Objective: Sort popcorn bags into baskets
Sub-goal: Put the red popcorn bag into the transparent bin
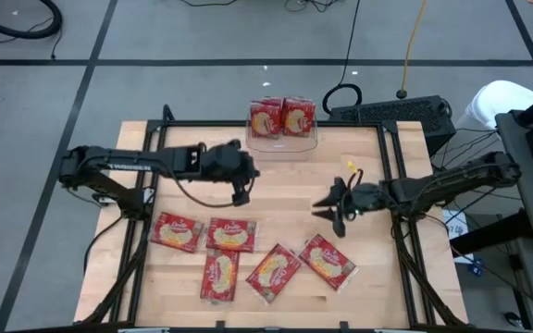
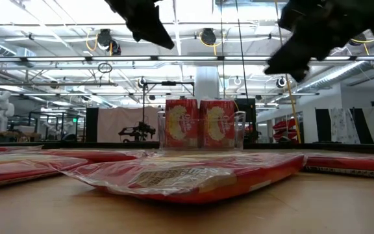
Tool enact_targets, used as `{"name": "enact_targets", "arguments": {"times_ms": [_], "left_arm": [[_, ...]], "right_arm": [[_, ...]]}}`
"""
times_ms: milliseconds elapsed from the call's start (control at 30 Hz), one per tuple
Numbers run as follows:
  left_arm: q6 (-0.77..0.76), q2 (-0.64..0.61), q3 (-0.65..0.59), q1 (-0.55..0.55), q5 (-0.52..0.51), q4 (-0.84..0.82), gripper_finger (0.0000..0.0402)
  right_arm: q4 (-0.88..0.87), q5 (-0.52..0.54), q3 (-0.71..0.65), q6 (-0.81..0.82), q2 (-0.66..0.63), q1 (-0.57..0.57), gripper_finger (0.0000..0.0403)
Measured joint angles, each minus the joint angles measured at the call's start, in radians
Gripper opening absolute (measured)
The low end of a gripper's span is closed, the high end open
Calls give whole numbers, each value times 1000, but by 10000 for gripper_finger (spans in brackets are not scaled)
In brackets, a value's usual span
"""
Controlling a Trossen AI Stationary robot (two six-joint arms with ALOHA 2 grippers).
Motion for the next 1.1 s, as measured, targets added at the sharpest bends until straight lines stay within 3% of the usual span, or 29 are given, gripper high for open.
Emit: {"name": "enact_targets", "arguments": {"times_ms": [267,533,867,1100], "left_arm": [[3,-3,-144,-113,-1,192,35],[4,-3,-170,-149,-1,184,35],[5,-3,-170,-161,0,187,35],[17,-3,-170,-161,0,188,35]], "right_arm": [[-298,71,51,386,14,246,116],[-390,7,71,602,136,356,117],[-292,-28,71,526,292,332,191],[-258,121,71,407,345,321,222]]}}
